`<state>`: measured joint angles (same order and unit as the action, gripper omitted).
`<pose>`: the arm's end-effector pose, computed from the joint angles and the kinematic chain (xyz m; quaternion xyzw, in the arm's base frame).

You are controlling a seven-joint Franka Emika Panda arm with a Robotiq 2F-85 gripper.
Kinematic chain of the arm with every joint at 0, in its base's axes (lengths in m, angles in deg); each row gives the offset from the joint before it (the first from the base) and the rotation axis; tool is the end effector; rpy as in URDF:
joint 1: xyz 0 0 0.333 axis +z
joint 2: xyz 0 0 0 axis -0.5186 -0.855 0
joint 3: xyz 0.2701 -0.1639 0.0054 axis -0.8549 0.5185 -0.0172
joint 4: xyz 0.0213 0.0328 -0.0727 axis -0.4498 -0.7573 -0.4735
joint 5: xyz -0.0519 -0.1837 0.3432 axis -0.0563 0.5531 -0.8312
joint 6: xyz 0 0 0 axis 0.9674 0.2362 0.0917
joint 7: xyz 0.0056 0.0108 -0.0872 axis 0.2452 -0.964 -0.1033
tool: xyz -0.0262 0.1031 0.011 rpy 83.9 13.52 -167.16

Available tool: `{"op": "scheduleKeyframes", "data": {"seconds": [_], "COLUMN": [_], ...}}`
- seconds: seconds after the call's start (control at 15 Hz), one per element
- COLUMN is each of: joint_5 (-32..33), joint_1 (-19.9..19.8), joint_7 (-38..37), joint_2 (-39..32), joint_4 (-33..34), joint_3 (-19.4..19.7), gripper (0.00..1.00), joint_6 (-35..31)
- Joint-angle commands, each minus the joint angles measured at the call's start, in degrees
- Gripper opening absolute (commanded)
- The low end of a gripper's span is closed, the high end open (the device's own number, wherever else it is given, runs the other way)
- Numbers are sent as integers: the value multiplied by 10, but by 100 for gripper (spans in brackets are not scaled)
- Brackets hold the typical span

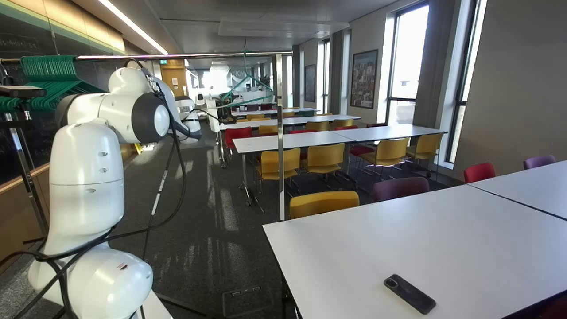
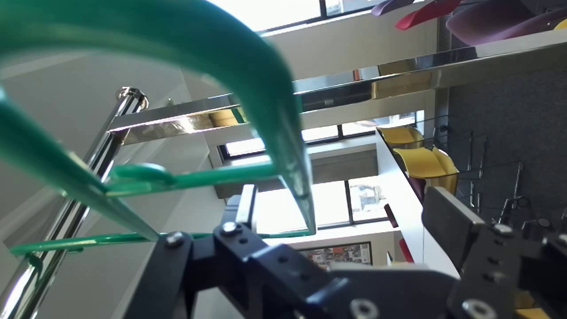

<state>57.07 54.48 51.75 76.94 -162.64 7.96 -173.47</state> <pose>0.5374 0.3871 0.5935 0.5964 0.3116 0.4742 0.5677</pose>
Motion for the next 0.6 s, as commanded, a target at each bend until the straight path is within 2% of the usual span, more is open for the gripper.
{"op": "scheduleKeyframes", "data": {"seconds": [0.0, 0.07, 0.13, 0.2, 0.27, 0.53], "joint_5": [-3, -3, -1, -1, -1, 0], "joint_1": [-7, -7, -7, -7, -7, -6], "joint_7": [4, 5, 4, 4, 3, 3], "joint_2": [12, 13, 14, 15, 15, 15], "joint_4": [5, 5, 3, 2, 2, 2], "joint_3": [3, 3, 3, 4, 4, 3], "gripper": [100, 100, 75, 74, 68, 35], "joint_6": [-19, -19, -19, -19, -19, -18]}}
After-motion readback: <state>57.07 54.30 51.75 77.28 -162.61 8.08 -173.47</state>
